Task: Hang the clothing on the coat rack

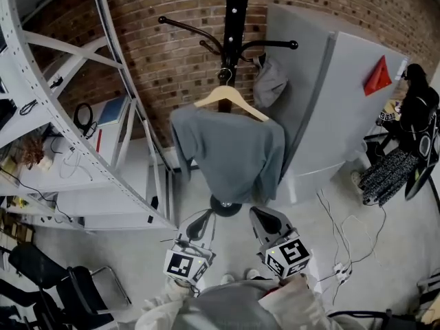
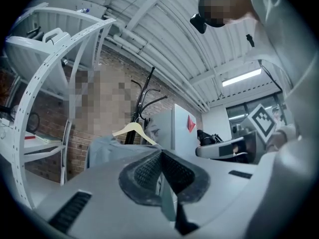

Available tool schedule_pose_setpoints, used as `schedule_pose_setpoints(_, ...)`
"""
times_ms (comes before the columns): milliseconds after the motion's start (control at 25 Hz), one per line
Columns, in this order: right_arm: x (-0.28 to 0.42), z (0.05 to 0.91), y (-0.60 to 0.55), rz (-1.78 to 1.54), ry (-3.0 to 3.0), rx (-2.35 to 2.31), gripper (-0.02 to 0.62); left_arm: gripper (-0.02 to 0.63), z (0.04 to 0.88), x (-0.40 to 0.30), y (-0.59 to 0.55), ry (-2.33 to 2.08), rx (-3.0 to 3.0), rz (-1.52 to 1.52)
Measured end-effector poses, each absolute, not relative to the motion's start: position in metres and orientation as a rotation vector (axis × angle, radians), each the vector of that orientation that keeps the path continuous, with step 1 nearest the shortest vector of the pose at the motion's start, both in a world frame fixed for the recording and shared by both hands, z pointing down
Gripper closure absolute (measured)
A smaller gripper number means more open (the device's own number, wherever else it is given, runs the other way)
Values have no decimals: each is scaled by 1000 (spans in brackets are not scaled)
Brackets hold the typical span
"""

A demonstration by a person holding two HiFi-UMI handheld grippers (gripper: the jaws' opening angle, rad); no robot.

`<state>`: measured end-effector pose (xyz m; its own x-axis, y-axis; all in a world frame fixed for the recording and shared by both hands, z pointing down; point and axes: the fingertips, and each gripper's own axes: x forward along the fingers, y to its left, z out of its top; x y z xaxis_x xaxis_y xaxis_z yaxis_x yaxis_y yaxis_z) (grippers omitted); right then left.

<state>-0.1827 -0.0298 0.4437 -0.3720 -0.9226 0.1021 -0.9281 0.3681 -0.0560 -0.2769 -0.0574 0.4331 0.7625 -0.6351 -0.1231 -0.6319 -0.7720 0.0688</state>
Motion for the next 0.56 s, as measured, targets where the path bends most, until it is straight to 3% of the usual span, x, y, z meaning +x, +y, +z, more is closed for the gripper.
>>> schedule_pose_setpoints(560, -129, 408, -40, 48, -2662, 1731, 574, 597, 414, -193, -57, -1020, 2981, -214)
